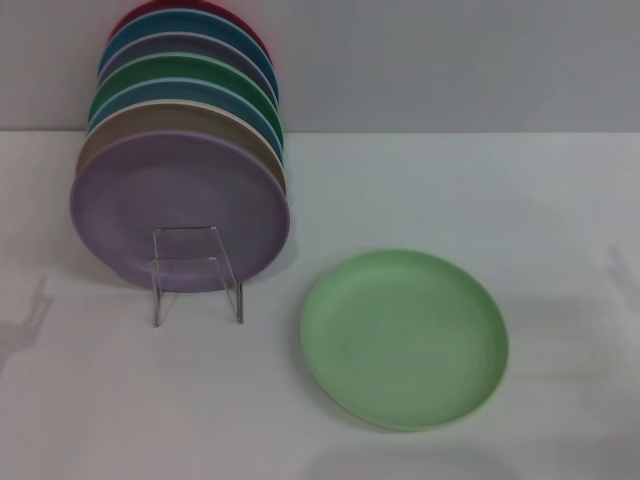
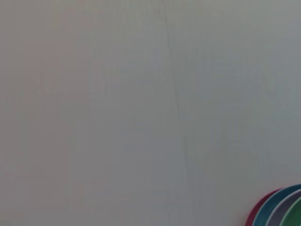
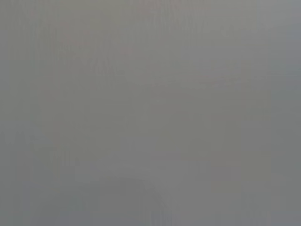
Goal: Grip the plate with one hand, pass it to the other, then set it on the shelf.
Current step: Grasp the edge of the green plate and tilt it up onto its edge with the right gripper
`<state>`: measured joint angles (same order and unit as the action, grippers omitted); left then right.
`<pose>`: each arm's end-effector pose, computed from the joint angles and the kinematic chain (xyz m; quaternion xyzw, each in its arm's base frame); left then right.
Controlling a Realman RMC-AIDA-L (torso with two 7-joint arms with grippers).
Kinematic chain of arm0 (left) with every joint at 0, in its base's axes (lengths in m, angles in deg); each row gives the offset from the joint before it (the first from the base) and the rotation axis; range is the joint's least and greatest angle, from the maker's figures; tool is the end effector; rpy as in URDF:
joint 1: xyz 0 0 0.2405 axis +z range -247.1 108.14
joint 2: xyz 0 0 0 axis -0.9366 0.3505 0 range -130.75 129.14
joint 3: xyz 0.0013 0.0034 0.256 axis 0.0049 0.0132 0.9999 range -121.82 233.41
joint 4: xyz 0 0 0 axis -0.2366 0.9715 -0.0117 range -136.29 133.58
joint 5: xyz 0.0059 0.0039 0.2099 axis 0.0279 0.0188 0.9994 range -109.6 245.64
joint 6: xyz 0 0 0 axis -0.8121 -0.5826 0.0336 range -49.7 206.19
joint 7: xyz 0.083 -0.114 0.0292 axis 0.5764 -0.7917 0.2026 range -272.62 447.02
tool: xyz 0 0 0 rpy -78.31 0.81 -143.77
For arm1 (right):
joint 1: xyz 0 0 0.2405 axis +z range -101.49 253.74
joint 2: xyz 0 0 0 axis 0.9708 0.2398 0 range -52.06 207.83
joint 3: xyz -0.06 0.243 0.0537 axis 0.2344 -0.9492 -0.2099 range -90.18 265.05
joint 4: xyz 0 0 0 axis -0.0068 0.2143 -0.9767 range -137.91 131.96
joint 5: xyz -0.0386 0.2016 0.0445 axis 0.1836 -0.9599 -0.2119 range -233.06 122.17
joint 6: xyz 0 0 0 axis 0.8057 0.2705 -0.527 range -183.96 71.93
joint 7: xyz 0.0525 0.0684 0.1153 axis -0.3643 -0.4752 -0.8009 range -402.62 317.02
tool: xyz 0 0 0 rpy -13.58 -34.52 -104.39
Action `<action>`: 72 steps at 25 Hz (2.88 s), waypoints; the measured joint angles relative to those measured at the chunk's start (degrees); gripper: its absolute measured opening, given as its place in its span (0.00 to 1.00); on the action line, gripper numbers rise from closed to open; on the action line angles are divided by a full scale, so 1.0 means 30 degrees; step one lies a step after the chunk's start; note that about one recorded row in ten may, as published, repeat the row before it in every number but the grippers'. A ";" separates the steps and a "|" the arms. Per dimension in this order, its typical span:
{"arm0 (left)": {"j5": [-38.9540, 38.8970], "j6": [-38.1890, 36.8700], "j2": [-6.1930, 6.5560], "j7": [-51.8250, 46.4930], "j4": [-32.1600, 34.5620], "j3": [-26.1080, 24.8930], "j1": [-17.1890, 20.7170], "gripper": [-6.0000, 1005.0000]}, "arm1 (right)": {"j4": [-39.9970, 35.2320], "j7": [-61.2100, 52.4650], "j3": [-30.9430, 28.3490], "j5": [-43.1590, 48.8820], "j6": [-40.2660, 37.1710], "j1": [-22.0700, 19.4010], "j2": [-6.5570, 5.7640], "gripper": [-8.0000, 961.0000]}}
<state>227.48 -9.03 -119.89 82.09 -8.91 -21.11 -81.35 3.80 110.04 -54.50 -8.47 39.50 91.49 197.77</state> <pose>-0.3588 0.2483 0.0310 -0.6369 -0.1383 -0.3121 0.6912 0.3402 0.2559 0.0478 -0.6307 0.1633 0.4524 0.6090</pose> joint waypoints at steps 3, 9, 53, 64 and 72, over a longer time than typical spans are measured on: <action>0.0006 -0.0001 0.0000 -0.0011 0.0000 0.0000 0.0001 0.84 | 0.0001 0.0001 0.0001 -0.0057 0.0078 -0.0016 -0.0001 0.86; 0.0021 0.0000 0.0000 -0.0031 0.0001 0.0000 0.0002 0.84 | 0.0003 -0.0149 -0.0003 -0.0274 0.0787 0.0005 0.0000 0.86; 0.0049 0.0559 0.0000 -0.0523 -0.0202 0.0563 -0.0234 0.84 | 2.3936 -4.2522 1.0733 3.3962 -0.2683 0.5008 -0.0606 0.85; 0.0075 0.0558 -0.0001 -0.0523 -0.0204 0.0556 -0.0292 0.84 | 2.1333 -4.2523 1.1915 3.4228 -0.3924 0.5973 -0.0558 0.84; 0.0080 0.0514 -0.0001 -0.0522 -0.0204 0.0567 -0.0292 0.84 | 2.0312 -4.2633 1.2138 3.4264 -0.4427 0.6491 -0.0557 0.82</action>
<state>227.72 -7.49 -119.89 80.52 -9.52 -19.41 -82.23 64.73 -17.86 -18.09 94.32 26.22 110.97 196.10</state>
